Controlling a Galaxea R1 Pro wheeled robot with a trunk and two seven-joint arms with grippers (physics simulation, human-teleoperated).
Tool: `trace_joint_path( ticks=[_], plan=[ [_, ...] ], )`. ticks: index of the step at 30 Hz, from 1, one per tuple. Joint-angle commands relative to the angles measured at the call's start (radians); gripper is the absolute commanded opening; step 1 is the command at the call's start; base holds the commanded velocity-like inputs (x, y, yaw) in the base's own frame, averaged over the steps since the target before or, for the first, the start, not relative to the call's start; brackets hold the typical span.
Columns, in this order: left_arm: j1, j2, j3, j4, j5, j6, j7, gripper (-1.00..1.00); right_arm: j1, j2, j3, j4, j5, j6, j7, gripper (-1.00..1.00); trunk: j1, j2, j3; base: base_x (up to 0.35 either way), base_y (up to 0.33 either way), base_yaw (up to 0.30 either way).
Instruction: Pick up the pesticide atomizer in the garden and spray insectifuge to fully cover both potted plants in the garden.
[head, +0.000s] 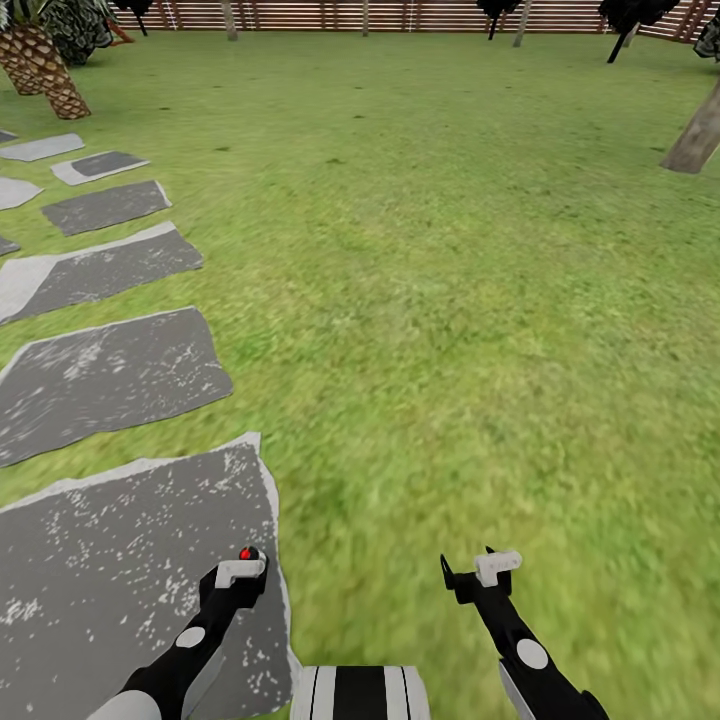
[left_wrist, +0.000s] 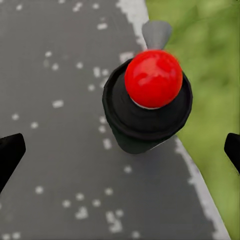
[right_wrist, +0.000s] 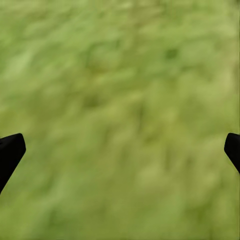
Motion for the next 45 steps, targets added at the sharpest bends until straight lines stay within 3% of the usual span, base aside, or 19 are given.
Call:
trace_joint_path(
  ticks=[1,22,25,35,45],
  plan=[
    [0.000,0.000,-0.001,0.001,-0.001,-0.003,0.002,1.00,0.000,-0.001,0.002,0.001,0.002,-0.003,0.000,1.00,0.000,0.000,-0.001,0.014,0.000,0.000],
    [0.001,0.000,-0.001,-0.001,-0.001,-0.004,0.002,1.00,0.000,0.000,0.003,0.000,0.001,-0.004,0.000,1.00,0.000,0.000,-0.001,0.022,-0.012,0.000],
    [0.001,0.000,-0.001,-0.001,0.000,-0.005,0.002,1.00,0.000,0.000,0.003,0.001,0.001,-0.004,0.000,1.00,0.001,-0.001,-0.012,0.000,0.000,0.000],
    [0.001,-0.001,-0.001,-0.001,-0.001,-0.005,0.002,1.00,0.000,0.000,0.003,0.001,0.002,-0.004,0.000,1.00,0.001,-0.001,-0.012,0.000,0.000,0.000],
    [0.001,-0.001,-0.001,0.002,-0.001,-0.032,0.002,1.00,0.000,0.000,0.003,0.001,0.001,-0.004,0.000,1.00,0.001,-0.001,-0.012,0.075,0.000,0.000]
  ],
)
